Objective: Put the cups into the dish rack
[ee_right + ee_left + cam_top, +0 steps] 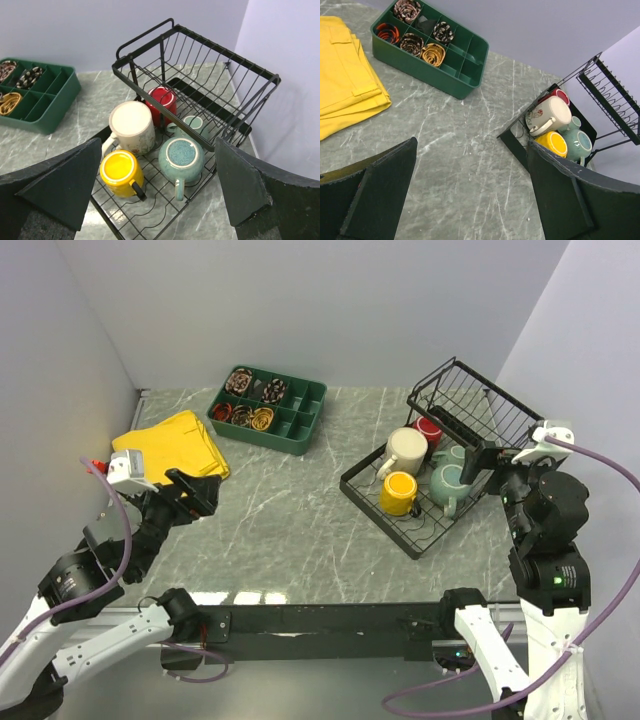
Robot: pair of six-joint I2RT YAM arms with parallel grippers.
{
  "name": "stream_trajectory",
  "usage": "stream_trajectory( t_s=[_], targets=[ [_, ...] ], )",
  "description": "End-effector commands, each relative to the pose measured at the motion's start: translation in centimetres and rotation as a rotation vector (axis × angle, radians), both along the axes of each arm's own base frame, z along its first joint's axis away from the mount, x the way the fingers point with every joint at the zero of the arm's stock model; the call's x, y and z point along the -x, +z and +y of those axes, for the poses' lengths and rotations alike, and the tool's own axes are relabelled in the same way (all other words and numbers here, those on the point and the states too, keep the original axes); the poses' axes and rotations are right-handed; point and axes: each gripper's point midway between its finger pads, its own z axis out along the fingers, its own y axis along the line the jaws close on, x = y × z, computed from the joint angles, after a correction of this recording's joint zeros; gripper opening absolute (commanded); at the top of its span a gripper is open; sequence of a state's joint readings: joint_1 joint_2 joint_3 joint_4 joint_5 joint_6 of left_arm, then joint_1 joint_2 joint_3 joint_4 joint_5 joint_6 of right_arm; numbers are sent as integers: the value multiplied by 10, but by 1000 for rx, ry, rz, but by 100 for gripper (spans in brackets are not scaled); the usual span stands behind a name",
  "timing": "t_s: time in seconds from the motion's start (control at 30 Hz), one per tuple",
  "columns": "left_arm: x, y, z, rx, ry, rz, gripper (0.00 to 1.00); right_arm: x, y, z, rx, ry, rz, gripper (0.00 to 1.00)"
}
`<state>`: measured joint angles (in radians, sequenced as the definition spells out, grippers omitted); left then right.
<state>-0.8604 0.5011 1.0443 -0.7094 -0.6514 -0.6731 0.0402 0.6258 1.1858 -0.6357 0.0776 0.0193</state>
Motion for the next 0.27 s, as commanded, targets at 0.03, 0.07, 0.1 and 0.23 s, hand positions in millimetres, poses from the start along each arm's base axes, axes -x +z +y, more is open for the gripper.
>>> stream_trajectory(
  t_s=[0.03, 0.07, 0.1, 0.23],
  targets=[
    [2, 13, 0, 12, -21, -35, 96, 1, 30, -5, -22, -33, -88, 100],
    [3, 13, -1, 11, -26, -38, 96, 1, 28, -5, -18, -29, -85, 100],
    [2, 12, -2, 9, -28, -38, 96, 0, 26, -5, -16, -31, -83, 100],
    [1, 11, -5, 0, -36, -30, 96, 1, 27, -5, -5, -26, -99, 100]
  ],
)
